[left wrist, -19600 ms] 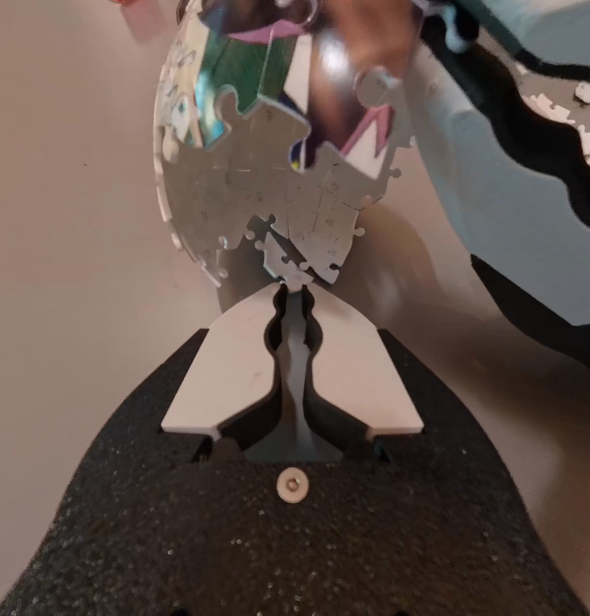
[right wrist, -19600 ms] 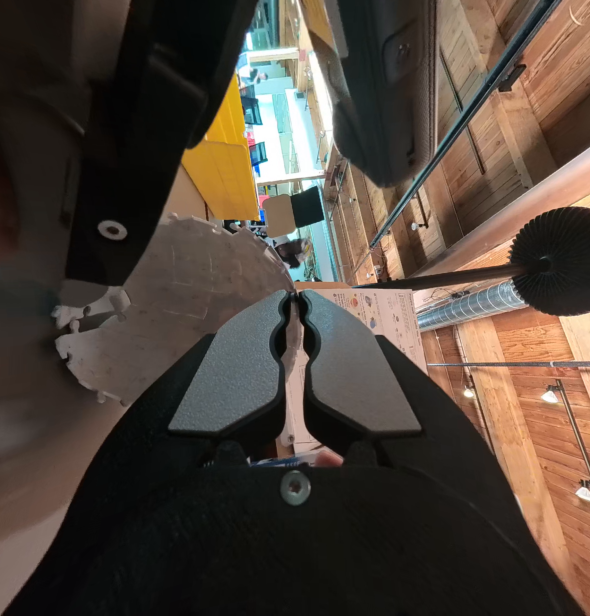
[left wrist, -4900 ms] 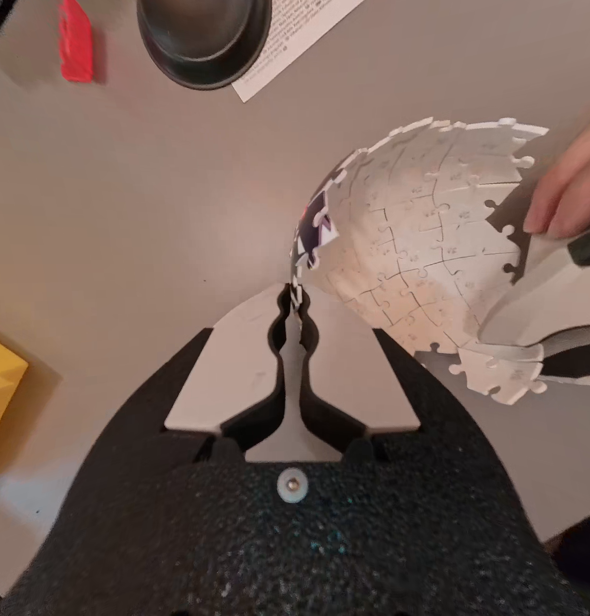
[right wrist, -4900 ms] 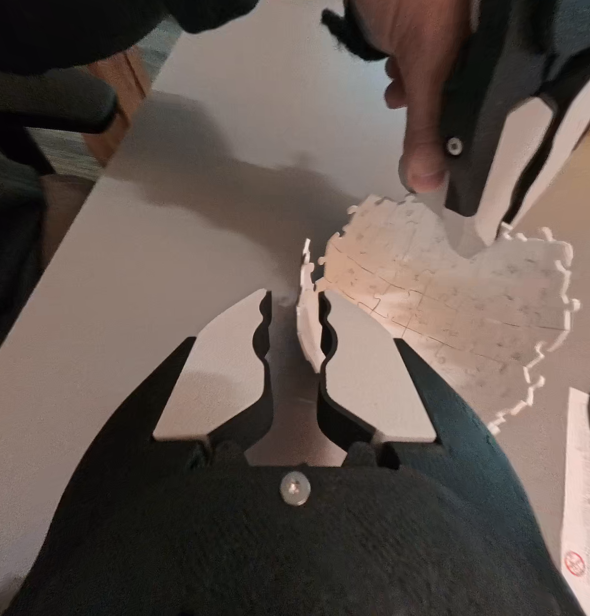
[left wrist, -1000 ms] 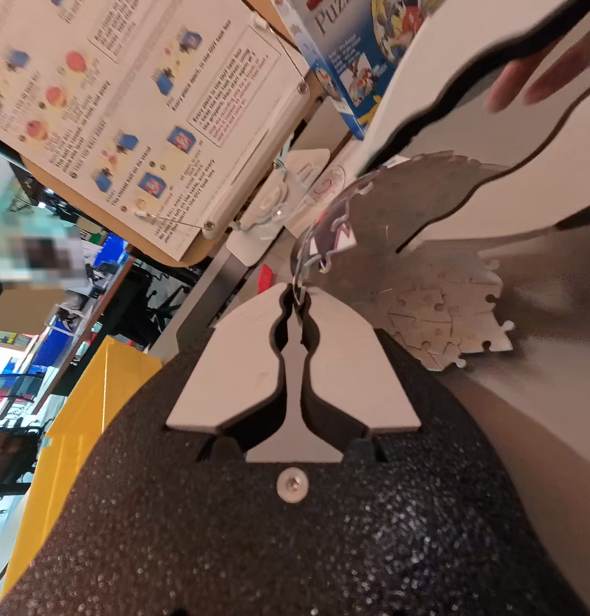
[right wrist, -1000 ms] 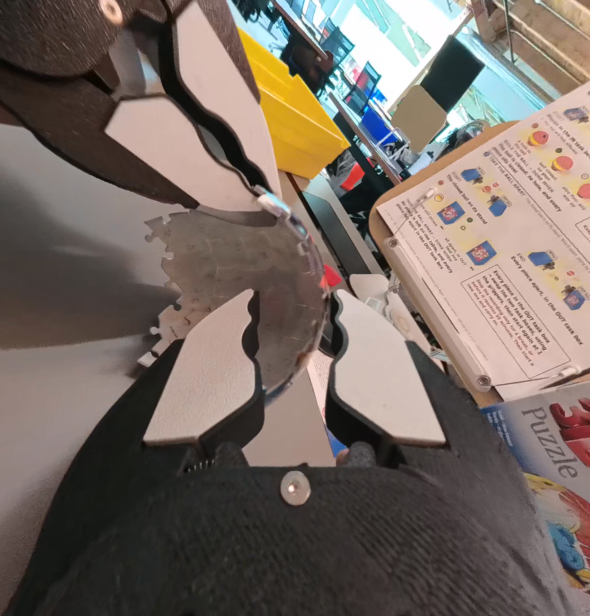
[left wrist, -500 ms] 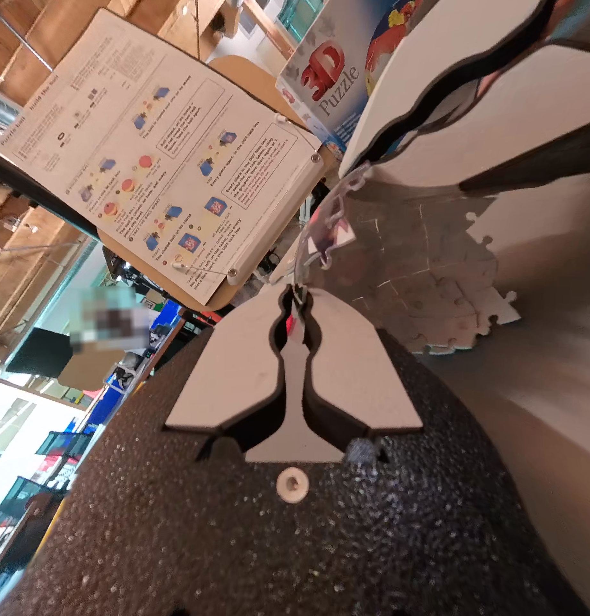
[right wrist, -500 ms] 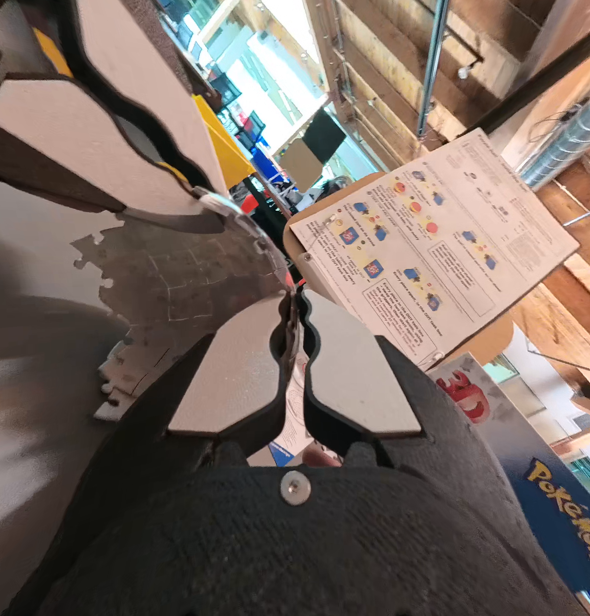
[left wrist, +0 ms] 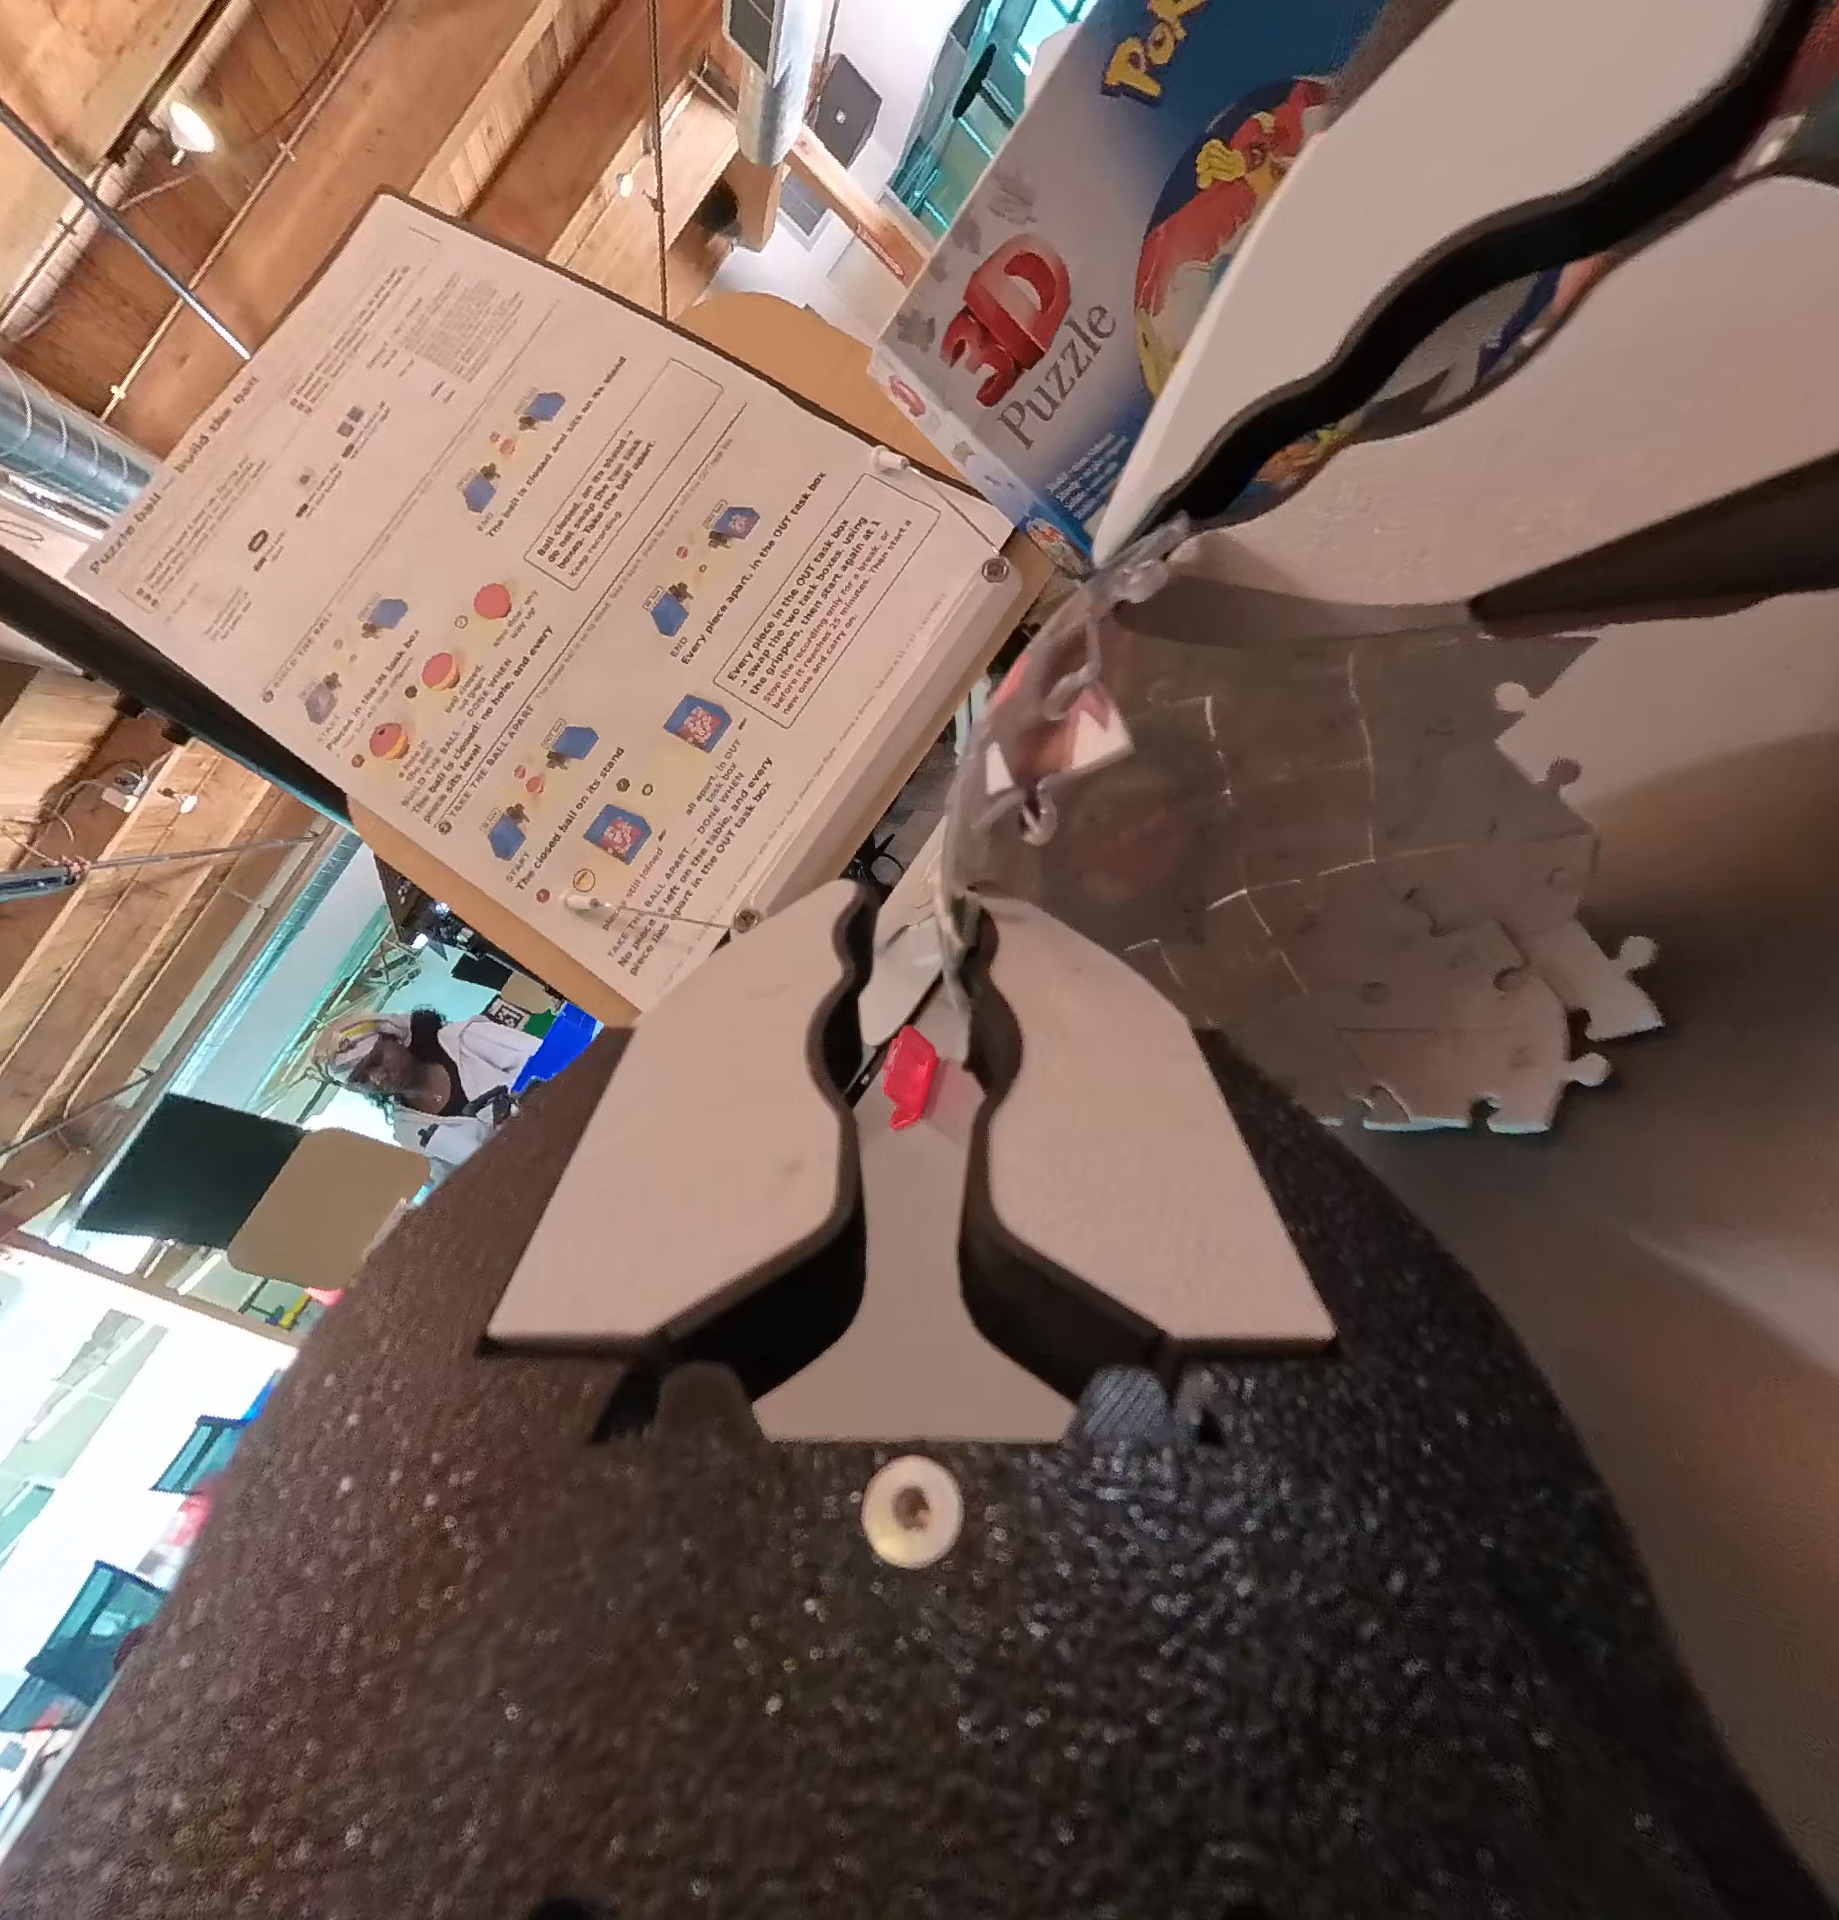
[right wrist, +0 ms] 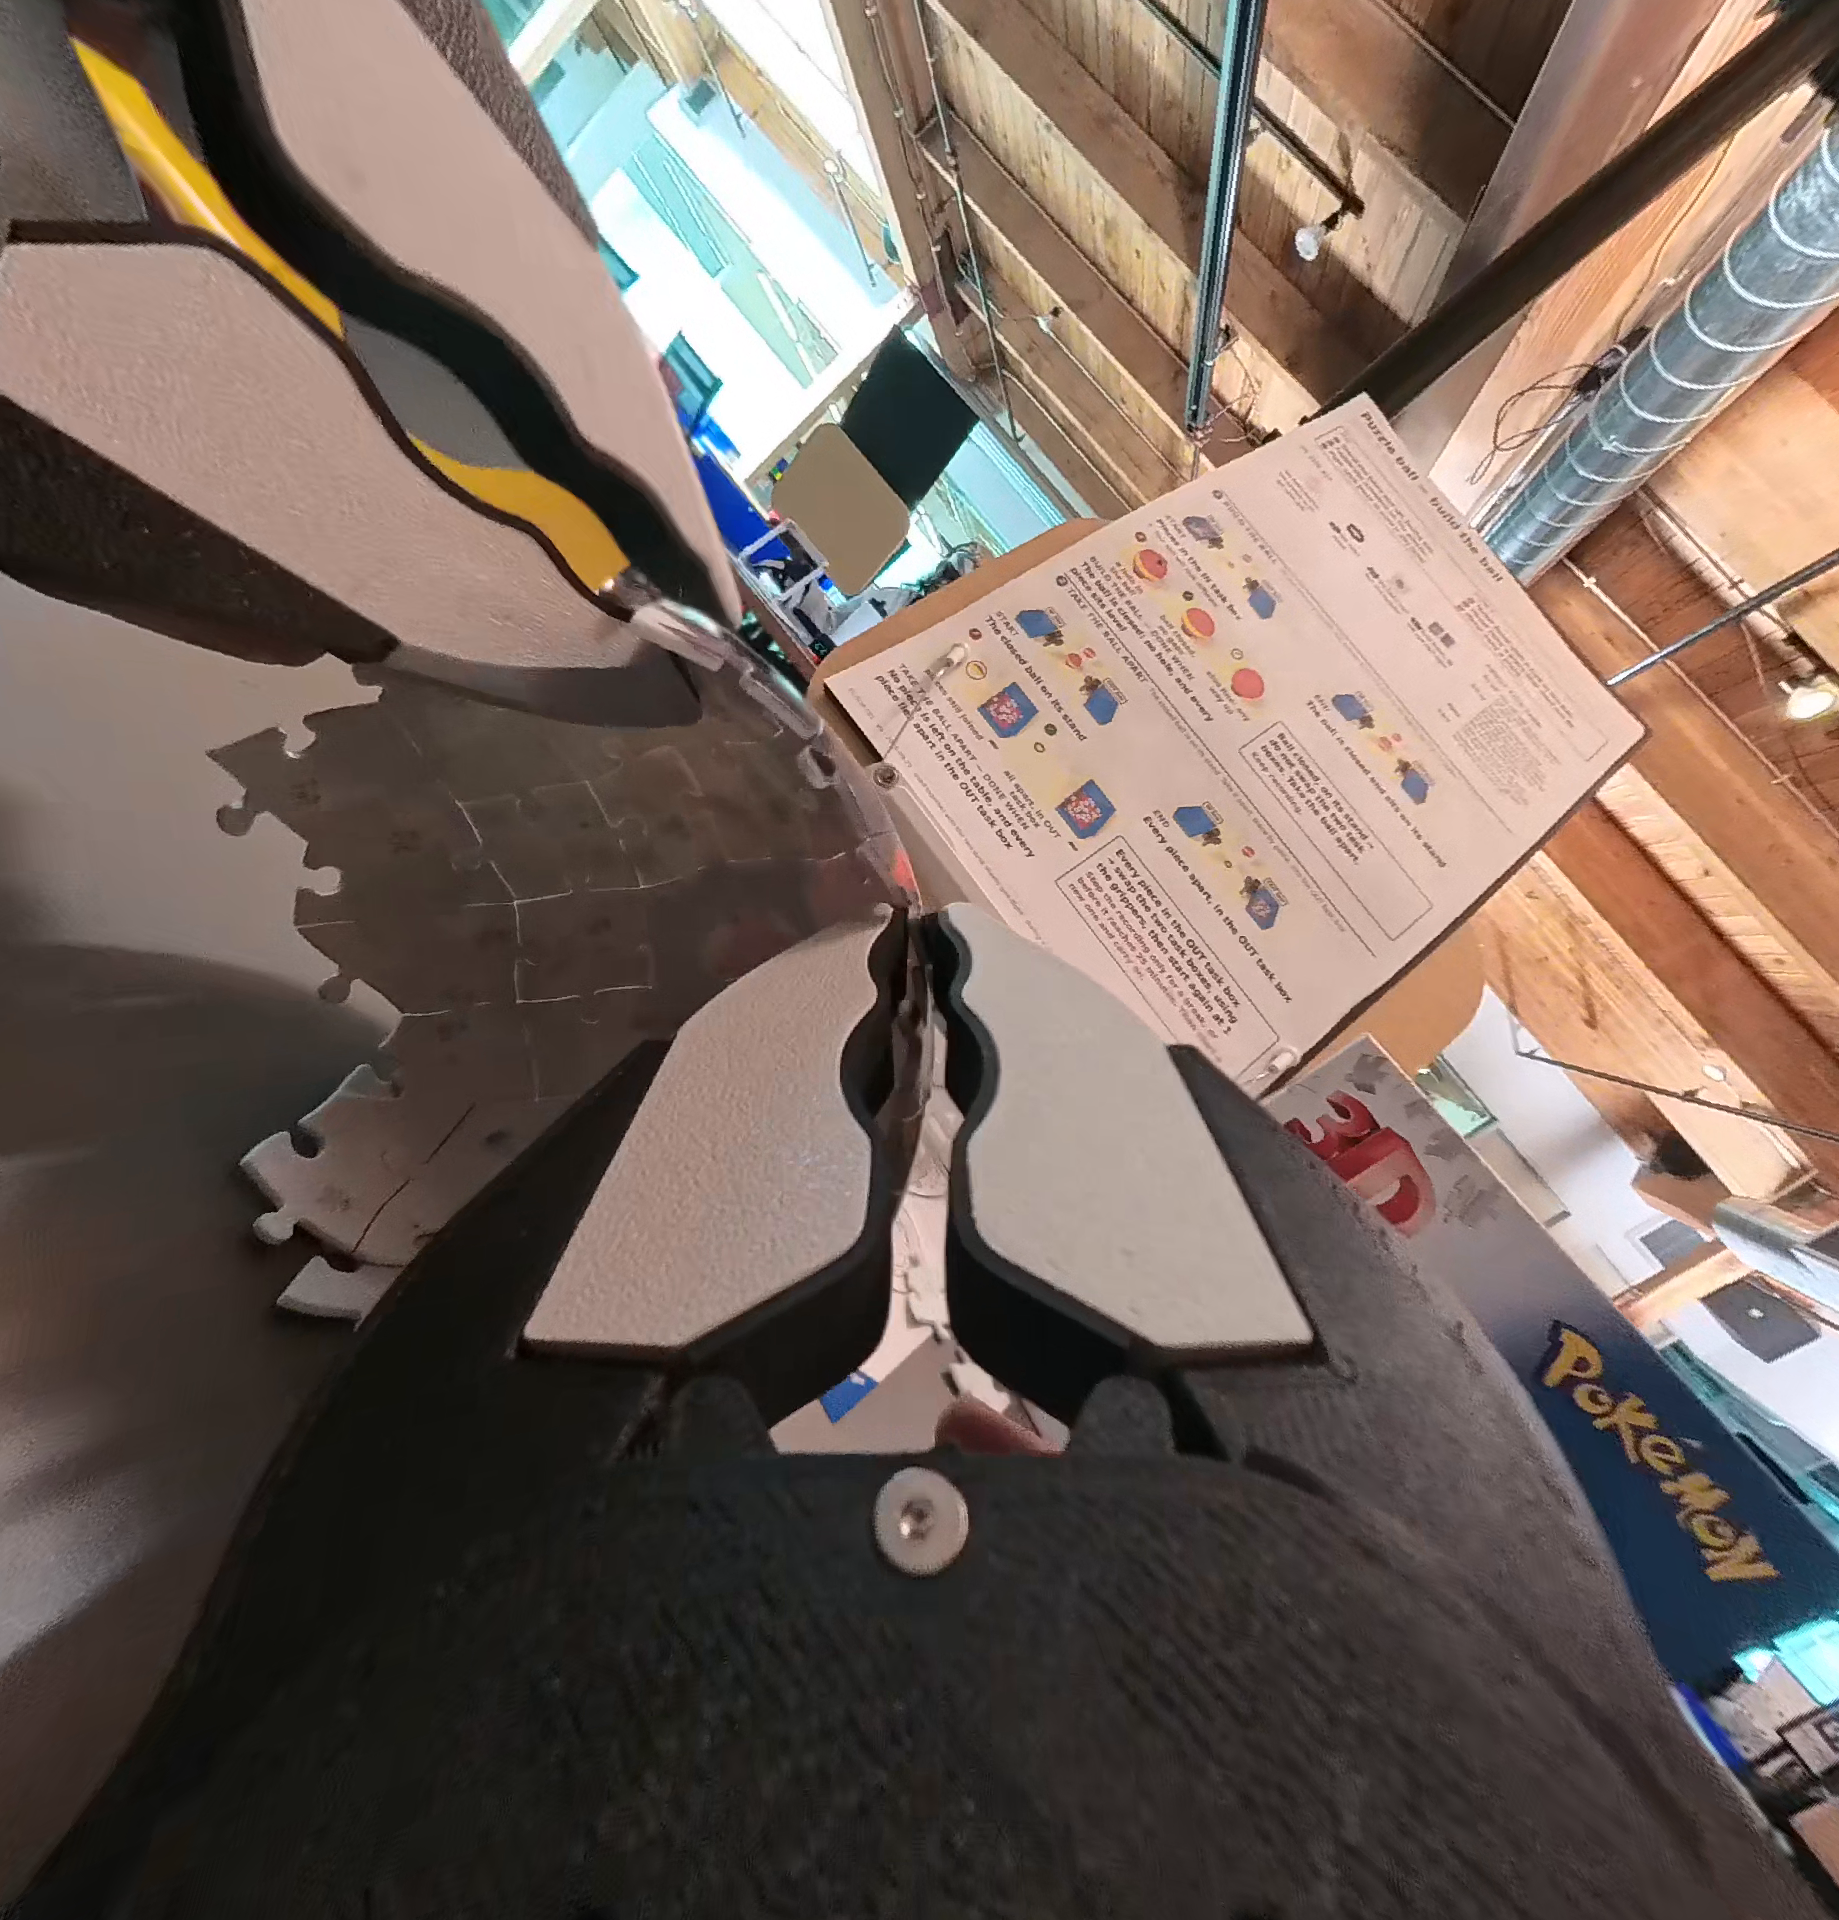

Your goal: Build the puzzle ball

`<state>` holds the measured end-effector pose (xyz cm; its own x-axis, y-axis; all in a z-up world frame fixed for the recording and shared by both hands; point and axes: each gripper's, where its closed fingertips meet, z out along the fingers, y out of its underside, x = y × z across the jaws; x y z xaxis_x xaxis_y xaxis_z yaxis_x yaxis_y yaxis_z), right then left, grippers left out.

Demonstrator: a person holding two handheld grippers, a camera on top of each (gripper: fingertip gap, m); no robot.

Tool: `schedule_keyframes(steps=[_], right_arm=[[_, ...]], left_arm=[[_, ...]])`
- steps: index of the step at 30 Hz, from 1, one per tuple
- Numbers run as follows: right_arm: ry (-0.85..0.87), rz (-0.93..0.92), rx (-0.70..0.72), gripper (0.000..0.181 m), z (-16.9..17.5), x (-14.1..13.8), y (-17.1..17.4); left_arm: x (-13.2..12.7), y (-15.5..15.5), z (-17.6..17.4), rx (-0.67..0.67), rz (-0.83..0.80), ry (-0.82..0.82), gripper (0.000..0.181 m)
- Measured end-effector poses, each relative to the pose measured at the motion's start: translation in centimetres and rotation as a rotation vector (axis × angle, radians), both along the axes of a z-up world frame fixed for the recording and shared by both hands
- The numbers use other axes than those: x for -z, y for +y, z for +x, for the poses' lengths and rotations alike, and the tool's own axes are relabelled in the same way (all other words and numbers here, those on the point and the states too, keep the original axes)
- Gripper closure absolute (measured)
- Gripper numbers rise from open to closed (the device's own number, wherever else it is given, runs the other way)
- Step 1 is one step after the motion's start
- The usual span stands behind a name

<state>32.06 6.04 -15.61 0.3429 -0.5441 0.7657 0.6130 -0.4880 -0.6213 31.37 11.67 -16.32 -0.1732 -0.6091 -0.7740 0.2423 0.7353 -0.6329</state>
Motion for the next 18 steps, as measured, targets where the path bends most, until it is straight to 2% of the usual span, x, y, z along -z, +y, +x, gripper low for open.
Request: schedule_keyframes(steps=[1,7,10,12,15,18], right_arm=[[-0.008,-0.004,0.01,0.177,0.0,0.0,-0.1],[-0.046,-0.014,0.04,0.177,-0.2,0.0,0.0],[-0.047,-0.007,0.04,0.177,-0.4,-0.1,-0.1],[-0.052,-0.009,0.042,0.177,-0.4,-0.1,-0.1],[-0.049,-0.004,0.041,0.177,-0.5,-0.1,-0.1],[-0.042,0.007,0.035,0.177,-0.5,-0.1,-0.2]], left_arm=[[-0.1,0.1,0.1,-0.004,-0.014,0.005,0.163],[-0.1,0.6,-1.3,-0.002,-0.133,0.078,0.141],[0.0,0.7,-4.0,0.01,-0.218,0.11,0.149],[1.5,-1.0,-6.2,0.087,-0.269,0.226,0.158],[5.7,-3.8,-8.0,0.164,-0.143,0.456,0.153],[7.9,-4.8,-7.2,0.18,0.091,0.454,0.158]])
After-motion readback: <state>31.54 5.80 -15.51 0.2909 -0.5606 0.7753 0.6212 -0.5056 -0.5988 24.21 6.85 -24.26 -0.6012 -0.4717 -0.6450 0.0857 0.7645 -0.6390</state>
